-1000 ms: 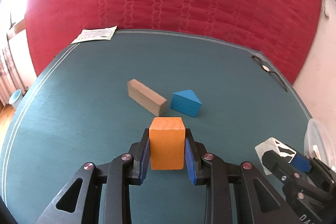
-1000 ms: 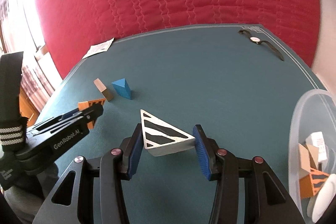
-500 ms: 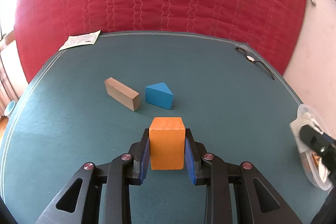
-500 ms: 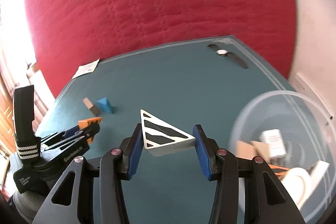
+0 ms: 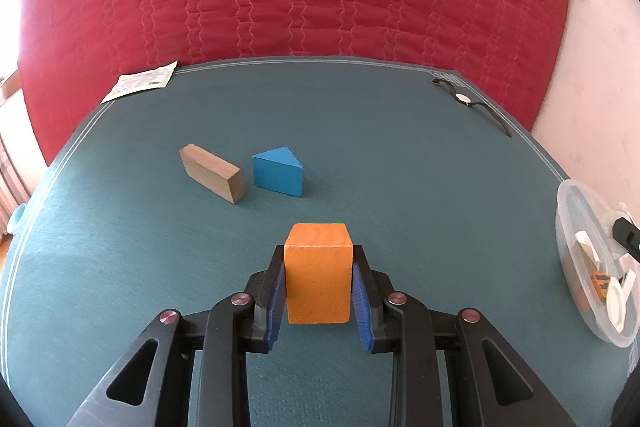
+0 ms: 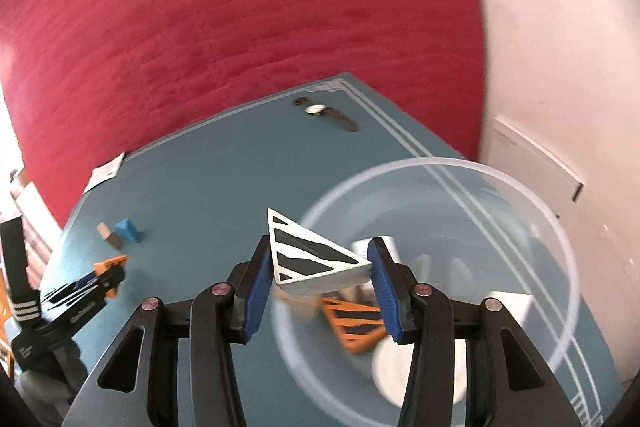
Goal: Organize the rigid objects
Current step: 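Carry the striped triangle into the bowl and open the right gripper while the left carries the cube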
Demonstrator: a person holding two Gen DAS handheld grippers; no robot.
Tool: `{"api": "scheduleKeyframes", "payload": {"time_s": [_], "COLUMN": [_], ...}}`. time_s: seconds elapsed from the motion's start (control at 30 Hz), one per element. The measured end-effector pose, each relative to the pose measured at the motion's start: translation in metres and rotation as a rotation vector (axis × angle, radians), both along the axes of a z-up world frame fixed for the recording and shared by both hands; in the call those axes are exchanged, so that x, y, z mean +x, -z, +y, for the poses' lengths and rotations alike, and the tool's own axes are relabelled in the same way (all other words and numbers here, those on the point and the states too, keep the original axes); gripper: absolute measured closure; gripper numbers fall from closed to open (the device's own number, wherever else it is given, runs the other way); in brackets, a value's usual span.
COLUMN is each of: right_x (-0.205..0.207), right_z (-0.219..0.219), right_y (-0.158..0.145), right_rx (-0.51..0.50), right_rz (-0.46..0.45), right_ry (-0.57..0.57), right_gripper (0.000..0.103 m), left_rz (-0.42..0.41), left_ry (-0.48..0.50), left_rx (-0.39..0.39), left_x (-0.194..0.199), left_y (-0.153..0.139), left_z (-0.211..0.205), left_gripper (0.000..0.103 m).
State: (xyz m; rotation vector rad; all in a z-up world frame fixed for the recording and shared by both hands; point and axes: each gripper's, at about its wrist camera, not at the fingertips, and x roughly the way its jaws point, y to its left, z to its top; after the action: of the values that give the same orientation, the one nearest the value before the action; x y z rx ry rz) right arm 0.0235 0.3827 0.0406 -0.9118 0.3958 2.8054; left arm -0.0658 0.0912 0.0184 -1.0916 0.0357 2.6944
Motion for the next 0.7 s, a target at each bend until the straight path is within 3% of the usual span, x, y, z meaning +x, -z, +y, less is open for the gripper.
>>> {"api": "scheduleKeyframes", "payload": {"time_s": [0.33, 0.7], "right_x": [0.008, 0.014], "right_z": [0.040, 0.050], "right_y": [0.013, 0.019], "right_rx": [-0.019, -0.037], "right_rz": [-0.026, -0.027], "right_ry": [0.109, 0.125], "right_gripper": [0.054, 0.052], "left_rz": [0.002, 0.005], "left_ry": [0.018, 0.026], "left_rx": [-0.017, -0.028], "left_x": [0.004, 0.009], "left_y": [0.000, 0.000], "left_z": [0.010, 0.020], "left_gripper": [0.072, 0.072]}}
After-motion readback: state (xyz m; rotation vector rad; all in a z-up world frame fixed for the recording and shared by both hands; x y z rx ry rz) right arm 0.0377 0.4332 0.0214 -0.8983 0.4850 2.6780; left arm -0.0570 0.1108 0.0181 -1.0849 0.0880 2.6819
